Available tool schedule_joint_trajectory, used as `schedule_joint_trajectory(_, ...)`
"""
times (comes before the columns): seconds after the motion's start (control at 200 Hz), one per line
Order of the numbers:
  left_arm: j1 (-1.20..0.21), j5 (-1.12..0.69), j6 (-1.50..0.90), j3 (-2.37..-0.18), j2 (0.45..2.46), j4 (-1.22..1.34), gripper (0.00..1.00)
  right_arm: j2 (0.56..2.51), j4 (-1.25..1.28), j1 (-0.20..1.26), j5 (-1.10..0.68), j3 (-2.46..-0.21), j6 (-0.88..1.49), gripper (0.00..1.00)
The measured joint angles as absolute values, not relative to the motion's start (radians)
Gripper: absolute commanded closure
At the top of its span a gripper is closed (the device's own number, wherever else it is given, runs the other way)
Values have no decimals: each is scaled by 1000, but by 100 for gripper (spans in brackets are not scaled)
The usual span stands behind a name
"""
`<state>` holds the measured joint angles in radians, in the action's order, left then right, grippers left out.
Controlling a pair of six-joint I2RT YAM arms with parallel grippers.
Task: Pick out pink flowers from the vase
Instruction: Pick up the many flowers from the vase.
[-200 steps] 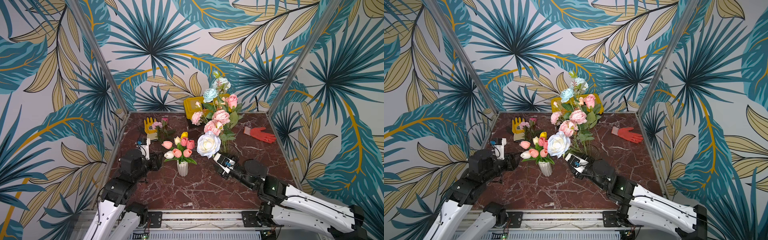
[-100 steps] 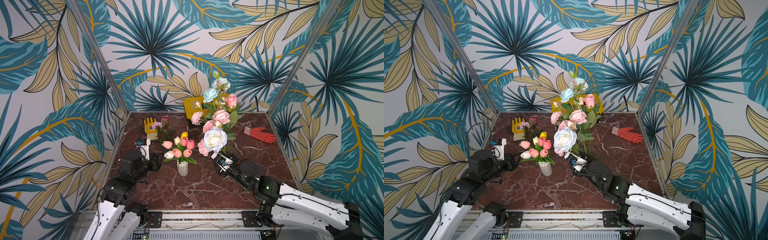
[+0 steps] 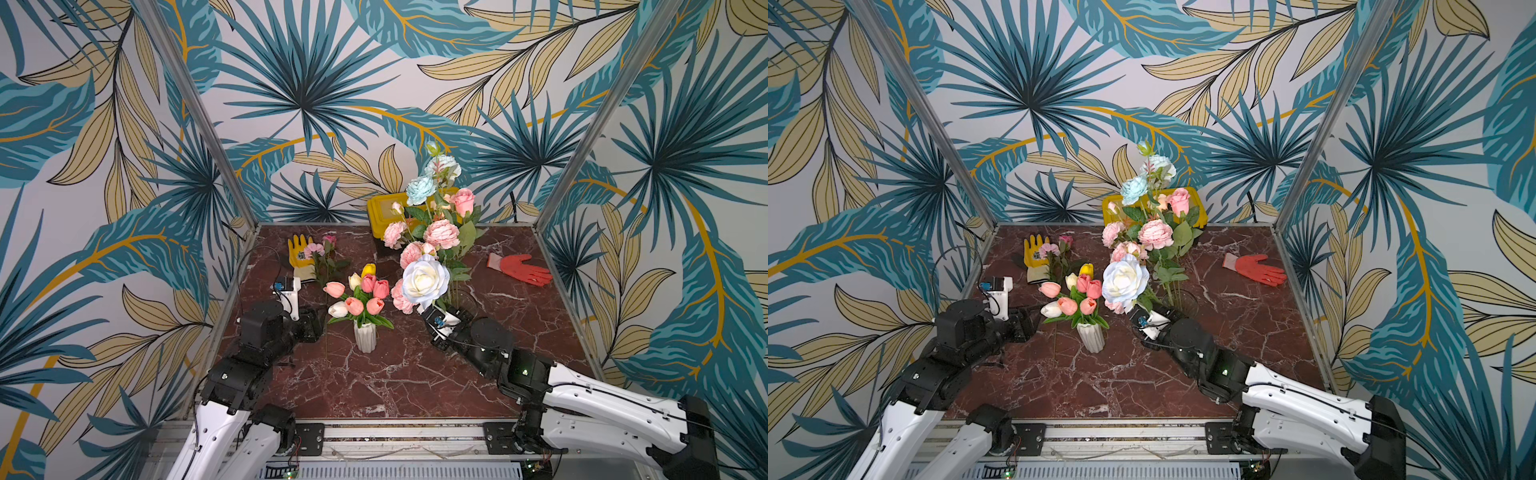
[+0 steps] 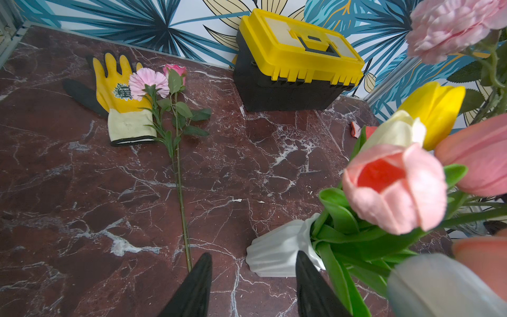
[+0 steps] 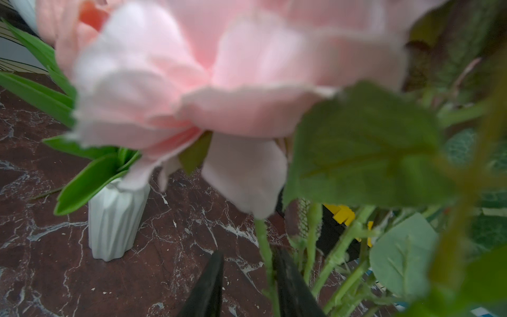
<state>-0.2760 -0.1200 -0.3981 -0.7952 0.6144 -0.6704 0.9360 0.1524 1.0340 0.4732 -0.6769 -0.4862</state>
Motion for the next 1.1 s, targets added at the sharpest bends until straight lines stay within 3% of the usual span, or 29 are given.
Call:
schedule_joint_trajectory(0.18, -276, -120, -398, -795, 614, -670, 50, 935, 159, 1034, 488, -678, -488, 92)
schedule_joint_trajectory(0.33, -276, -121, -398, -795, 614, -670, 50, 910, 143, 1033, 488, -689, -496, 99)
schedule_joint_trajectory(1.097, -276, -131, -398, -795, 614, -670, 50, 861, -17, 1034, 397, -882, -522, 100)
